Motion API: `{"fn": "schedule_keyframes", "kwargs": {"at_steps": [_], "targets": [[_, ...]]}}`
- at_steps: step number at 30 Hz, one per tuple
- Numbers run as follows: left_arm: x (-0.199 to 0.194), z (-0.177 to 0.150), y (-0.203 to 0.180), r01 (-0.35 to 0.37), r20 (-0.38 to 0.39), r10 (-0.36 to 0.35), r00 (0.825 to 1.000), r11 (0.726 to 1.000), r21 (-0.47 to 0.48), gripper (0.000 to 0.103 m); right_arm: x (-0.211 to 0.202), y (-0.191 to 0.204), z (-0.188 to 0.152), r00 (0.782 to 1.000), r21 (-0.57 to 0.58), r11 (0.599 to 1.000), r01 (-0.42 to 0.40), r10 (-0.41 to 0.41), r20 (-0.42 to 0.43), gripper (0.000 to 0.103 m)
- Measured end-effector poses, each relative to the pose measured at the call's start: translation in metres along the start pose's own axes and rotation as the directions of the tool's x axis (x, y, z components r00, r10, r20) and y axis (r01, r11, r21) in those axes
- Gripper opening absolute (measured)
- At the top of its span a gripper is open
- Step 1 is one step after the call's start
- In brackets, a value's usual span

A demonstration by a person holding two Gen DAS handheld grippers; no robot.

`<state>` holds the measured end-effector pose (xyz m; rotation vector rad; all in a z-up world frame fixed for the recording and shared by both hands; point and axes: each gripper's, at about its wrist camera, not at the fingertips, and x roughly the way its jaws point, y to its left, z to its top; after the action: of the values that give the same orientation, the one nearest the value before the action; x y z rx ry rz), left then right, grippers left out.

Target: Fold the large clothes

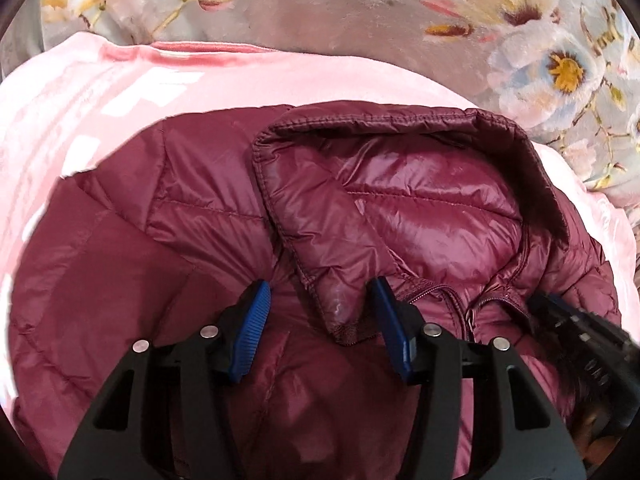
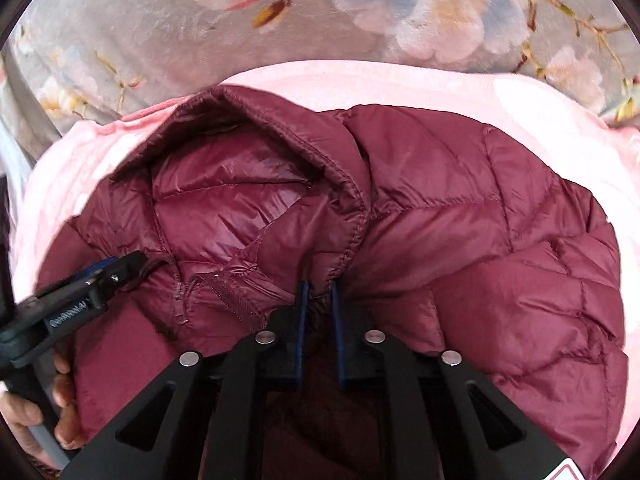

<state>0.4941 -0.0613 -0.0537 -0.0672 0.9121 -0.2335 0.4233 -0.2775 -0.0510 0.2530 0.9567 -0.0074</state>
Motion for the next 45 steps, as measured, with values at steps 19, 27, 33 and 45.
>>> {"fn": "schedule_keyframes", "kwargs": {"at_steps": [19,27,33,45], "targets": [[0.020,0.096,0.016,0.036,-0.061,-0.046,0.997,0.988,-0.152,0.064,0.026,0.019,0.094,0.999,0.040,0.998,-0.048,0.048,0.005,0.017],[0.039,0.053,0.017,-0.042,-0.029,0.042,0.999,0.999,0.019,0.067,0.034,0.002,0.059,0.999,-0.052,0.999,0.005,-0.003,0.033,0.005],[0.041,0.046,0.010,-0.087,0.021,0.086,0.996,0.995,0.054,0.070,0.039,0.013,0.046,0.992,-0.119,0.990,0.082,-0.070,0.103,0.005],[0.044,0.044,0.007,-0.114,0.028,0.113,0.993,0.991,0.067,0.076,0.041,0.008,0.049,0.995,-0.087,0.996,0.033,-0.024,0.100,0.005]]}}
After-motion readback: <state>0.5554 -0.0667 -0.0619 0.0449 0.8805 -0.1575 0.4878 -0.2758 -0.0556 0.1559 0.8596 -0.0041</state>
